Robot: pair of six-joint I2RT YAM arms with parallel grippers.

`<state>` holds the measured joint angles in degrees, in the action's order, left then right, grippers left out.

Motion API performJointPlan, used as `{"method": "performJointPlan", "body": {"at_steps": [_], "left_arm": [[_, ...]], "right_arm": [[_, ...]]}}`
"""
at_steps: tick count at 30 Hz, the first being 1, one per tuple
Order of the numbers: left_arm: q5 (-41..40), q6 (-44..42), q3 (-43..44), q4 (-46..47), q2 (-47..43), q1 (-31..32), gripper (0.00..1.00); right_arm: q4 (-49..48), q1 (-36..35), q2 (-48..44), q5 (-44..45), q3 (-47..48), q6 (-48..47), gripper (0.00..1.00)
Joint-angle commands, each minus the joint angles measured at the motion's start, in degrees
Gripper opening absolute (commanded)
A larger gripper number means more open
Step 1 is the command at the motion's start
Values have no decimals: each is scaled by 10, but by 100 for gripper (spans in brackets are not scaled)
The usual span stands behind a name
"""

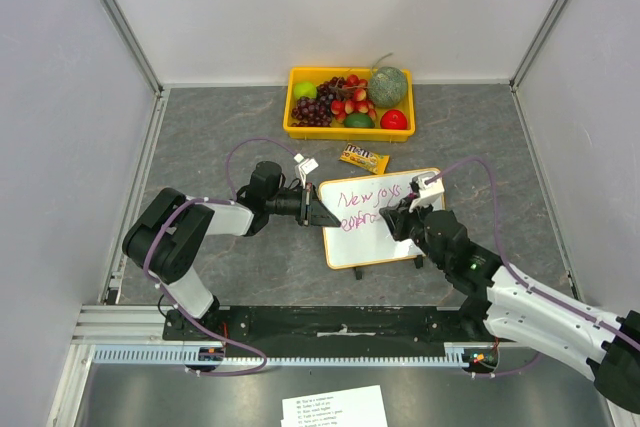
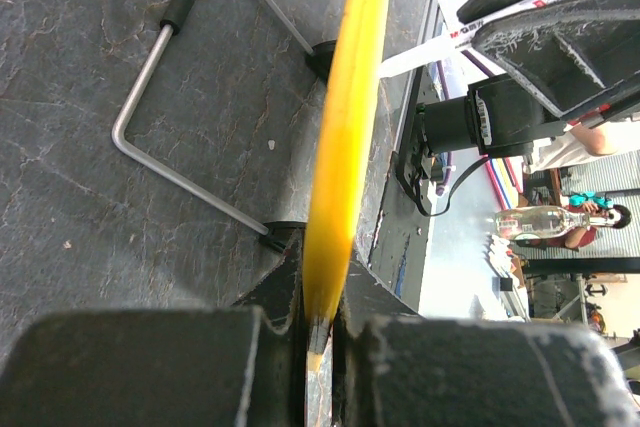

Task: Write a sentence on the whiteboard

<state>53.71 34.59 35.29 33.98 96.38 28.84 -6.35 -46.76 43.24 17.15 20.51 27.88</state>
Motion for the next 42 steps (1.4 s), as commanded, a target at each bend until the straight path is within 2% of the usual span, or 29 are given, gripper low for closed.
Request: {"method": "performJointPlan", "body": {"at_steps": [1, 13, 31, 42], "left_arm": [[-110, -39, -11, -104, 29, -9, 2], [-109, -39, -11, -104, 29, -9, 2], [-107, -40, -10, -104, 30, -9, 2], [-108, -40, -10, -104, 32, -9, 2]], "right_arm": [[6, 2, 6, 53, 22, -16, 0], [1, 2, 28, 40, 28, -19, 0], [37, 2, -10, 12, -17, 8, 0], [52, 2, -26, 25, 0, 3, 0]]}}
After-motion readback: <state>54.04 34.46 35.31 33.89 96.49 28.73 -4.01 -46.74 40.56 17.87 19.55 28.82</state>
